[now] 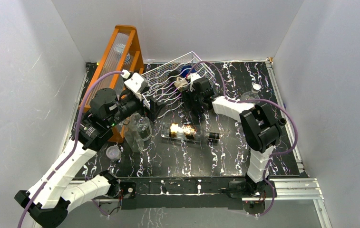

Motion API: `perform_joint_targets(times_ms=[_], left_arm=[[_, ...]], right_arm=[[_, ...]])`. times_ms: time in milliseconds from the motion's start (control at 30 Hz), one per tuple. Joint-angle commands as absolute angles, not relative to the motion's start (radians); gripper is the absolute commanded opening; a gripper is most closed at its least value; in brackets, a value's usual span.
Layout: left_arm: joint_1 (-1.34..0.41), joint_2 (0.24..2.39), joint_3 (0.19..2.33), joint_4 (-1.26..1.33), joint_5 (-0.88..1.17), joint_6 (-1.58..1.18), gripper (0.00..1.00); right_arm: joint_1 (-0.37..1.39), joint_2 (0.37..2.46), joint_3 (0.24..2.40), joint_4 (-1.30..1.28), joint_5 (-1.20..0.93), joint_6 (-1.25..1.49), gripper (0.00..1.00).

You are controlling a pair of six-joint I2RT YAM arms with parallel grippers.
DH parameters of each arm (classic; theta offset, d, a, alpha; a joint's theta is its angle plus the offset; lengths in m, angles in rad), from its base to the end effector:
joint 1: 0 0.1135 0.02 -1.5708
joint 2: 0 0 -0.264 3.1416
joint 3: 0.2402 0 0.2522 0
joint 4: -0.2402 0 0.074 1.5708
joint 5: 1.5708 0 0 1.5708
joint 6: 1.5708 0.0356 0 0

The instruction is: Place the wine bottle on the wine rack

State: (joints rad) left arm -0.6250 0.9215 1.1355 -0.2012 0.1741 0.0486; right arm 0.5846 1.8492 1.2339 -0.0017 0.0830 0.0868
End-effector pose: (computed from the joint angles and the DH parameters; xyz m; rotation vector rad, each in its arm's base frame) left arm 0.1554 -0.1197 0.4358 0.6549 1.4472 -0.5879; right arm 0.3490 0.2274 0.2116 -0.4961 2.1434 0.2881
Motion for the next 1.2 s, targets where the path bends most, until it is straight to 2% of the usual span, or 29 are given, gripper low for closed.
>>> perform_joint_targets(times_ms=[0,300,367,500,600,900,1167], left_arm=[[-0.623,0.9,1.174,-0.204,0.156,0.026,0.98],[-0.623,0.884,1.165,-0.206,0.186,0.025,0.98],[-0.623,0.878,1.159,-0.207,0.207,0.029,0.98],[-0.623,0.867,1.143,-0.19,0.197,0.025,0.98],[-0.623,0.861,1.136,-0.178,0.204,0.015,0.98],[-0.623,0.856,1.137,-0.174,0.312,-0.028,0.98],[-0.624,0.835,1.121,-0.173,0.347,-0.027,0.98]], right_arm=[[0.589,1.691,1.208,-0.009,0.087,0.121,0.91],[0.589,1.504,1.129,-0.268,0.158,0.196,0.91],[0.589,1.466,1.098,-0.344,0.194,0.234,0.87],[0.586,1.403,1.019,-0.442,0.248,0.311,0.73],[0.584,1.376,0.981,-0.5,0.239,0.33,0.7],[0.584,1.269,0.926,-0.601,0.117,0.315,0.84],[0.584,1.301,0.933,-0.565,0.144,0.331,0.81]])
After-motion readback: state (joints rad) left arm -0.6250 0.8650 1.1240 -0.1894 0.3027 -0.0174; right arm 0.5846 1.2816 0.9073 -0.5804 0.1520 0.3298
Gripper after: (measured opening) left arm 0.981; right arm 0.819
